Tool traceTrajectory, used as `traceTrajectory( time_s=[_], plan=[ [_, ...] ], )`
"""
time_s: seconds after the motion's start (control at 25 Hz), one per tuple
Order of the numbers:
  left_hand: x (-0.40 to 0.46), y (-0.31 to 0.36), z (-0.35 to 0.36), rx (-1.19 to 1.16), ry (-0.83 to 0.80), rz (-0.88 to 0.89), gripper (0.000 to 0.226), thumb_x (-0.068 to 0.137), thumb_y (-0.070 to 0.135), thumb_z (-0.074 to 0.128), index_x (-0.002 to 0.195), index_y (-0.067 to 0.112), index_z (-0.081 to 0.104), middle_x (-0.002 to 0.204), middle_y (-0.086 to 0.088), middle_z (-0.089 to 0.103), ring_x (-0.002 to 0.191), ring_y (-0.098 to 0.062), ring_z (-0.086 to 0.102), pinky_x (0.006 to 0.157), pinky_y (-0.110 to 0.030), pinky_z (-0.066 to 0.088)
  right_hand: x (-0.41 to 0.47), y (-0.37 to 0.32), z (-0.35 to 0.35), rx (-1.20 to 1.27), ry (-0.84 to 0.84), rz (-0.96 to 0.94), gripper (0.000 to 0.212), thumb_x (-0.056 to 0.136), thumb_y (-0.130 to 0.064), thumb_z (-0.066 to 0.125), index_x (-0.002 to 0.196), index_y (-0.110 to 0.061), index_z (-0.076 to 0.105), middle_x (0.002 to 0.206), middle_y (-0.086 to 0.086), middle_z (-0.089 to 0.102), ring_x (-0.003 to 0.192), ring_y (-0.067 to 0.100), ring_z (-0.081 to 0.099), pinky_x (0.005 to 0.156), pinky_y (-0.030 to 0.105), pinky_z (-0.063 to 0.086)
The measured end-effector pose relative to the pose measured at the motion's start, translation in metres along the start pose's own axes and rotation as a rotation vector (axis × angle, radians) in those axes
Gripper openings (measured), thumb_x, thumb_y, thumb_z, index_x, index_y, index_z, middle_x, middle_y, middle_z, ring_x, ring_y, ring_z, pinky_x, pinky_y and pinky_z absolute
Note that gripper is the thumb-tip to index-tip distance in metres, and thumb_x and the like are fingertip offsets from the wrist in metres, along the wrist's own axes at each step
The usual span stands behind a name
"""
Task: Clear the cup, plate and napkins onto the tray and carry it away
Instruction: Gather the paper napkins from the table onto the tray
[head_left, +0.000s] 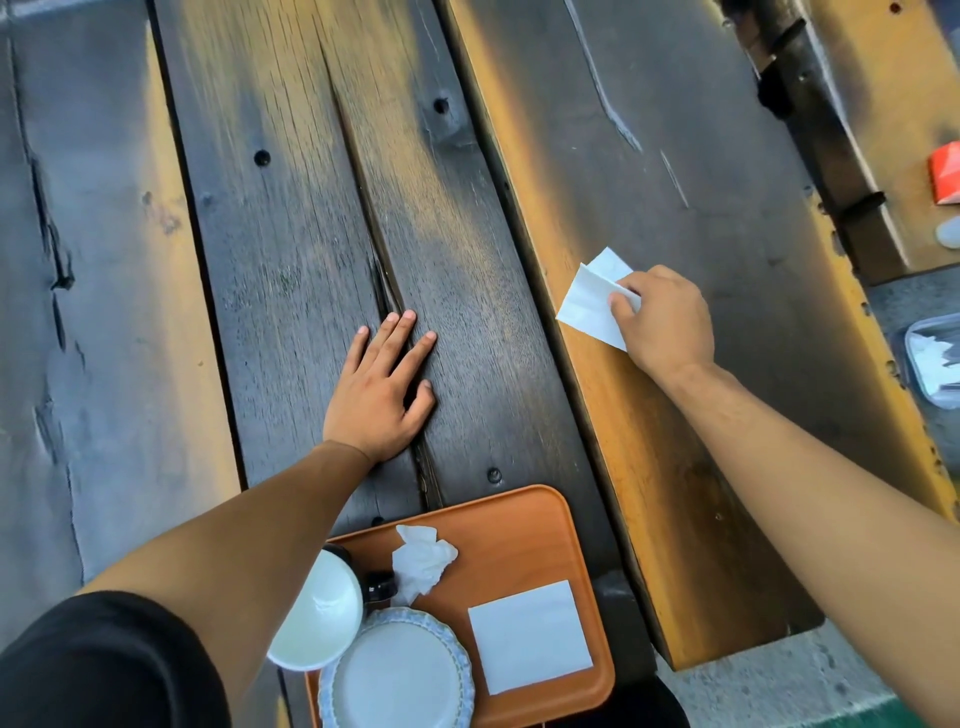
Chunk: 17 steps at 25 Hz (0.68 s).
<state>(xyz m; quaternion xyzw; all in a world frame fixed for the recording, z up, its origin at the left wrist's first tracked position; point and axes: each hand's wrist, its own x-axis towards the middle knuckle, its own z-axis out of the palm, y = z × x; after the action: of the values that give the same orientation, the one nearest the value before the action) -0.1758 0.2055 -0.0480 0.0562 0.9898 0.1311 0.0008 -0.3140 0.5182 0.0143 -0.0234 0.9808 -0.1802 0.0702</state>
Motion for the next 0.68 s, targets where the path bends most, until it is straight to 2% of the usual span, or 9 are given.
traceTrajectory(
  time_s=[0.12,0.32,0.6,0.68],
  plan=[
    [0.000,0.001,-0.001,0.001,-0.008,-0.005,0.061,0.098,0.039,0.042,0.157,0.020,0.041,0.168,-0.011,0.028,0.157,-0.029,0.023,0.128,-0.054,0.015,-0.023,-0.007,-0.002,0.120,-0.002,-0.011,0.025,0.097,-0.024,0.057,0.107,-0.011,0.076,0.102,0.009,0.069,0.091,0.027,0.064,0.081,0.038,0.051],
    [0.000,0.002,-0.003,-0.006,-0.031,-0.019,0.061,0.098,0.040,0.040,0.157,0.022,0.040,0.169,-0.010,0.026,0.157,-0.027,0.022,0.128,-0.052,0.013,-0.078,-0.026,-0.010,0.294,-0.036,-0.077,0.017,0.096,-0.016,0.062,0.100,-0.009,0.077,0.096,0.006,0.071,0.084,0.018,0.062,0.072,0.022,0.035],
    [0.000,0.002,-0.003,-0.013,-0.030,-0.020,0.061,0.099,0.041,0.039,0.157,0.021,0.040,0.169,-0.009,0.026,0.157,-0.027,0.022,0.128,-0.052,0.013,-0.161,-0.034,-0.025,0.365,-0.231,-0.152,0.014,0.096,-0.018,0.067,0.105,-0.016,0.077,0.091,-0.014,0.066,0.080,0.002,0.060,0.065,0.007,0.040],
    [0.000,0.002,-0.003,-0.015,-0.029,-0.021,0.061,0.099,0.041,0.039,0.157,0.021,0.041,0.169,-0.009,0.026,0.157,-0.028,0.022,0.128,-0.052,0.013,-0.180,-0.032,-0.030,0.374,-0.334,-0.156,0.013,0.096,-0.020,0.067,0.105,-0.020,0.075,0.090,-0.020,0.065,0.088,-0.002,0.062,0.065,0.008,0.045]
  ],
)
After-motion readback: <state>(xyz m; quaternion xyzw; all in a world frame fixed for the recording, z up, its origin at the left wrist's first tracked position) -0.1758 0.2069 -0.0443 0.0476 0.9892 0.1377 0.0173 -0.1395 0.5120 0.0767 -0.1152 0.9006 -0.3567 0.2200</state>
